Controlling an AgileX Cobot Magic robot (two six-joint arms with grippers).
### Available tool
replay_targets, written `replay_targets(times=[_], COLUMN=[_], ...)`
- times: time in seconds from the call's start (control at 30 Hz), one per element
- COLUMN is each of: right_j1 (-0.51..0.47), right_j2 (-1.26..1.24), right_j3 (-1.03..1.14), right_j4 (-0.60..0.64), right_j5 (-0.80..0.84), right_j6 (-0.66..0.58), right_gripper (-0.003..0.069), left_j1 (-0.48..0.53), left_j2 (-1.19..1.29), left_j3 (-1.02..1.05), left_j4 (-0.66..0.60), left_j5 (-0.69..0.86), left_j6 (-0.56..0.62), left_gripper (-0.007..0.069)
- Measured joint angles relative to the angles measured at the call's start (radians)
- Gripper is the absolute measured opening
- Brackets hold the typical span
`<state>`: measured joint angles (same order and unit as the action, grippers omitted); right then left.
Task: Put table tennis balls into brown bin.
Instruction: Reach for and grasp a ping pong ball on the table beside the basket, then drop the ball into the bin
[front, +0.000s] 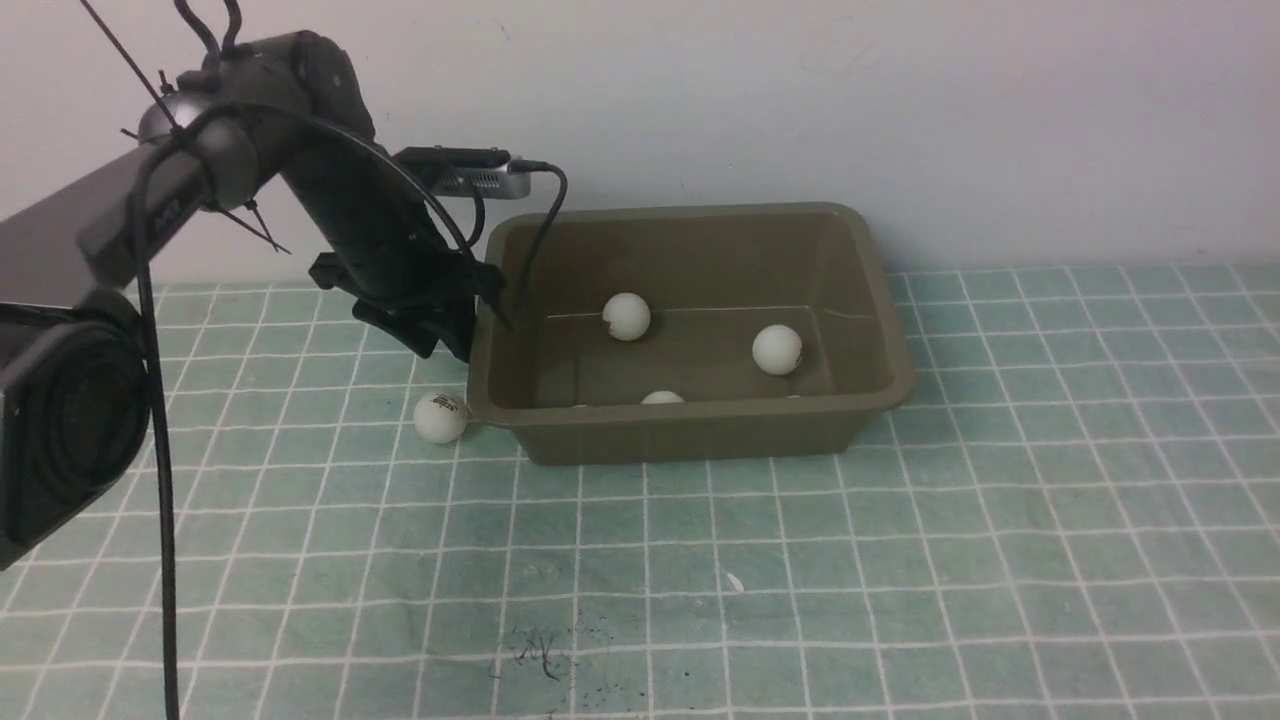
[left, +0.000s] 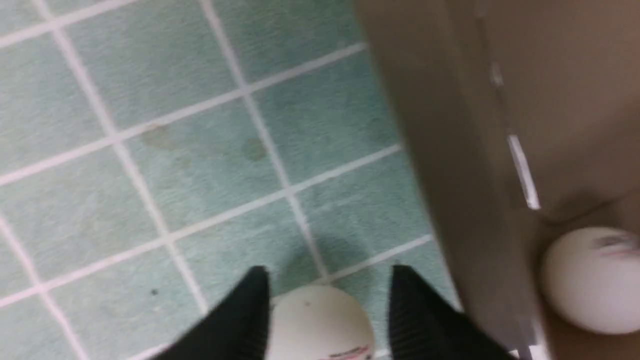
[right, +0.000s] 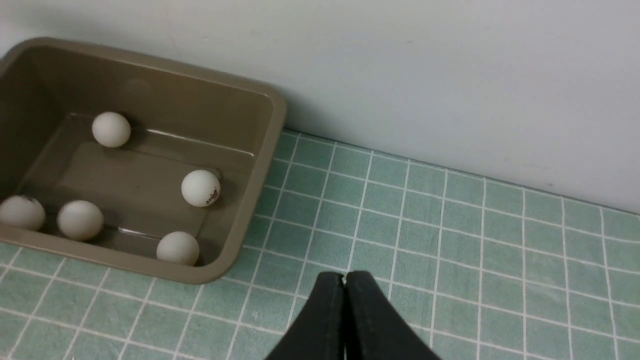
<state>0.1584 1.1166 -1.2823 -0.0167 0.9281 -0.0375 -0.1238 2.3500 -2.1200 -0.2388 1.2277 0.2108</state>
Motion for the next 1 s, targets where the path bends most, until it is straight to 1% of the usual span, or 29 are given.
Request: replay_targets(times=[0.03,0.13,0.2,0.3,0.43,0.63,0.67,0.7,0.73,0.77,0.9,1.0], right_j1=[0.0,0.0,0.0,0.0,0.0,0.0,0.0,0.0,0.0,0.0,0.0,0.0], right_j2=[0.0,0.0,0.0,0.0,0.0,0.0,0.0,0.0,0.0,0.0,0.0,-0.017], right_j3=[0.0,0.0,0.001,0.001,0.001,0.001,0.001,0.001,0.001,0.001,0.001,0.001], right_j4=[0.0,0.0,0.0,-0.003,-0.003,-0.003,-0.003,-0.003,-0.003,-0.003,-0.003,-0.005], right_j5=[-0.002,-0.007,-0.007,-0.007,-0.019,-0.025,-0.025,-0.025,-0.026,-0.026,-0.024,0.011], right_j6=[0.0,0.003,0.006,0.006,0.006,0.006,0.006,0.006,0.006,0.006,0.006,0.007], right_gripper=[-0.0015,-0.0015,-0.0015,-0.0015,-0.0015,-0.0015,-0.0015,-0.0015,-0.0015,-0.0015,-0.0015,-0.0015], left_j1=[0.0,0.0,-0.003,-0.01,-0.013,-0.013,-0.013,-0.013,-0.013,-0.013,-0.014,-0.014], left_j2=[0.0,-0.013,-0.042,-0.08,-0.083,-0.011,0.0,0.003,0.004,0.003,-0.02,-0.109], left_j3=[0.003,0.035,0.096,0.148,0.156,0.162,0.163,0.163,0.162,0.158,0.122,0.089], left_j4=[0.017,0.029,0.041,0.061,0.066,0.068,0.068,0.066,0.061,0.065,0.12,0.149], left_j5=[0.0,-0.003,-0.003,-0.002,-0.002,-0.004,-0.004,-0.004,-0.004,-0.004,-0.004,-0.003], left_j6=[-0.041,-0.078,-0.08,-0.081,-0.081,-0.072,-0.061,-0.059,-0.047,-0.043,-0.046,-0.054], left_gripper=[0.0393,0.0475,0.051,0.0524,0.0524,0.0514,0.0479,0.0472,0.0366,0.0337,0.0352,0.0352])
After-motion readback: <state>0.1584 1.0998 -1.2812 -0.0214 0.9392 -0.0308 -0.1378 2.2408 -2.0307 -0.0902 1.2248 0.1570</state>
